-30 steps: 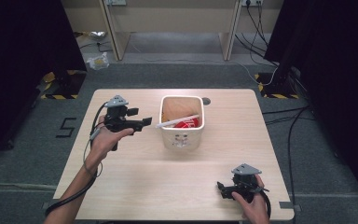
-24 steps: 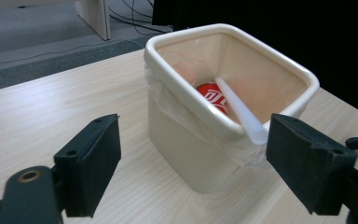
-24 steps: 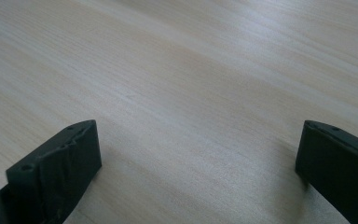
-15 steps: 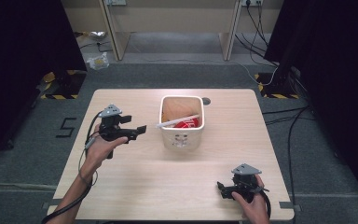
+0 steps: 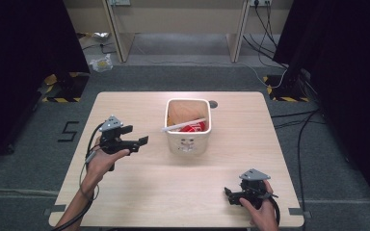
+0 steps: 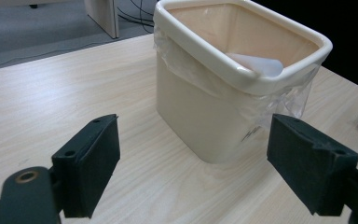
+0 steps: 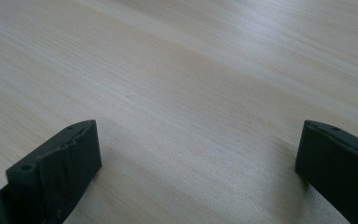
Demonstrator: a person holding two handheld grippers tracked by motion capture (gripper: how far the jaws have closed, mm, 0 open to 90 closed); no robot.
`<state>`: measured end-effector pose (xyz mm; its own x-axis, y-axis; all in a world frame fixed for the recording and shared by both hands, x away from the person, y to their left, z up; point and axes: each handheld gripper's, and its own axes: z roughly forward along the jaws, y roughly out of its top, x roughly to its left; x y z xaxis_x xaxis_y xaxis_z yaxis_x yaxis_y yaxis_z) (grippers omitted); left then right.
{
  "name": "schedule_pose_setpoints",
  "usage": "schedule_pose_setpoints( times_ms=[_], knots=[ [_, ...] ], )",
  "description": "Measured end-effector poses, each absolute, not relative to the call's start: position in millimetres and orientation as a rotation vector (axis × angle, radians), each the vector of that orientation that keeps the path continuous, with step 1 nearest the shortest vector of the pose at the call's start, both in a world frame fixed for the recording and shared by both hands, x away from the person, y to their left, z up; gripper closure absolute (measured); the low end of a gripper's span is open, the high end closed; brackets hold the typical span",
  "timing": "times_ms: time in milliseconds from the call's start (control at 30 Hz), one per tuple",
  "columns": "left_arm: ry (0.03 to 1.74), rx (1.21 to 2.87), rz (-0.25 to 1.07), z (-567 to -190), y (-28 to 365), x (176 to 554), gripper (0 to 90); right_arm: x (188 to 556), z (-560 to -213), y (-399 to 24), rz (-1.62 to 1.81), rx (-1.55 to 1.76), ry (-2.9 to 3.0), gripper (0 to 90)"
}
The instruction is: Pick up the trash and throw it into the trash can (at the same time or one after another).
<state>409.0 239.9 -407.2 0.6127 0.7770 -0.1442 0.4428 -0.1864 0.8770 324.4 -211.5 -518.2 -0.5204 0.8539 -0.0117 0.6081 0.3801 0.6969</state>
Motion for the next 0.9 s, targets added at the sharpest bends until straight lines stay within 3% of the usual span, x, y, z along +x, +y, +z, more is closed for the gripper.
schedule_pose_setpoints(
  times_ms=[900],
  knots=[
    [0.959, 1.863, 0.462, -445, 243, 380, 16.6, 324, -518, -211, 0.914, 1.272, 2.274, 0.4]
  ],
)
